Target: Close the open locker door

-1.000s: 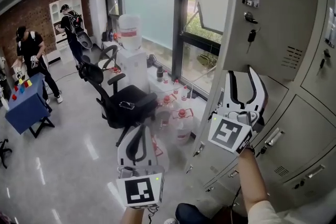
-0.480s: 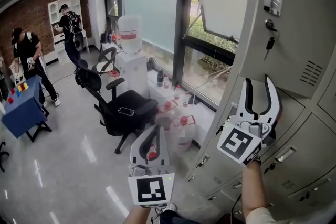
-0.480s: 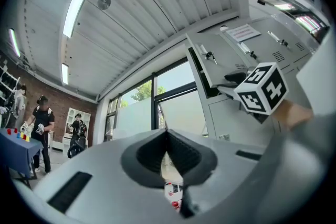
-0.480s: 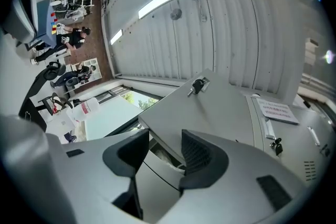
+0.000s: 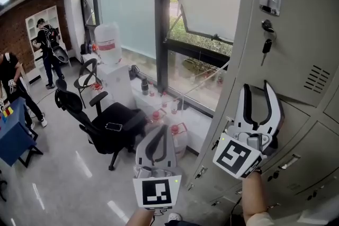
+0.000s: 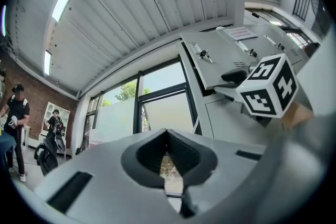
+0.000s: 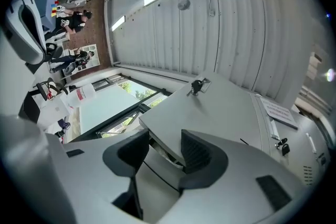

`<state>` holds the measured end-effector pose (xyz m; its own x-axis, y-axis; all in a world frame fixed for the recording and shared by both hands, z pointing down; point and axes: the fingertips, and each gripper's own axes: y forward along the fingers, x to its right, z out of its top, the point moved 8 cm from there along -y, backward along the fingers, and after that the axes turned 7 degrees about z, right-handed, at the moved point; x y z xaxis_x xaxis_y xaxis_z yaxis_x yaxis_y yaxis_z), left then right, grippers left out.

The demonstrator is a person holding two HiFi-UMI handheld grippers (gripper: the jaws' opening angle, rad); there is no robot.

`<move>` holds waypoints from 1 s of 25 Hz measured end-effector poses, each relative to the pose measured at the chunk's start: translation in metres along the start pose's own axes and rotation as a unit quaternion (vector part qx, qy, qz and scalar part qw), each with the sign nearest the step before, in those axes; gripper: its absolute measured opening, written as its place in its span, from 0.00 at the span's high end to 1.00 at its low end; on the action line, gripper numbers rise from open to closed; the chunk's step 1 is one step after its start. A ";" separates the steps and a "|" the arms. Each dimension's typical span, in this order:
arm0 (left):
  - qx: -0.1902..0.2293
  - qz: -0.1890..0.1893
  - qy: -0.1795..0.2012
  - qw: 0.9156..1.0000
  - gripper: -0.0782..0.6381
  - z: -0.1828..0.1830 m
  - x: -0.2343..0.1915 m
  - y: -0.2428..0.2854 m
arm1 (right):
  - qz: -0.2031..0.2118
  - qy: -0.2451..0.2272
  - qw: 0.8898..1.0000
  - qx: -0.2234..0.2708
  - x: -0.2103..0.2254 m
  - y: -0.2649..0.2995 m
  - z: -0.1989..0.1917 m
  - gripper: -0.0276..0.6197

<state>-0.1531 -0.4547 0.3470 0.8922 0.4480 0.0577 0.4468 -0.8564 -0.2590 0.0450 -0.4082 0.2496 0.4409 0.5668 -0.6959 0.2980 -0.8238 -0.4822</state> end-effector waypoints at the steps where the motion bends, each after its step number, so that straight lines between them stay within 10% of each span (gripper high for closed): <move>1: -0.001 -0.005 -0.004 1.000 0.89 -0.002 0.001 0.007 | -0.001 -0.002 1.000 -0.004 -0.001 0.003 -0.002 0.65; 25: 0.011 -0.208 -0.042 0.977 0.89 -0.018 0.013 0.114 | 0.002 0.032 0.991 -0.132 0.001 0.040 -0.010 0.65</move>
<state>-0.0894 -0.5517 0.3358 0.6251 0.7761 0.0833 0.7670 -0.5909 -0.2503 0.0661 -0.4410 0.2350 0.4922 0.5696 -0.6583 0.5040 -0.8030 -0.3180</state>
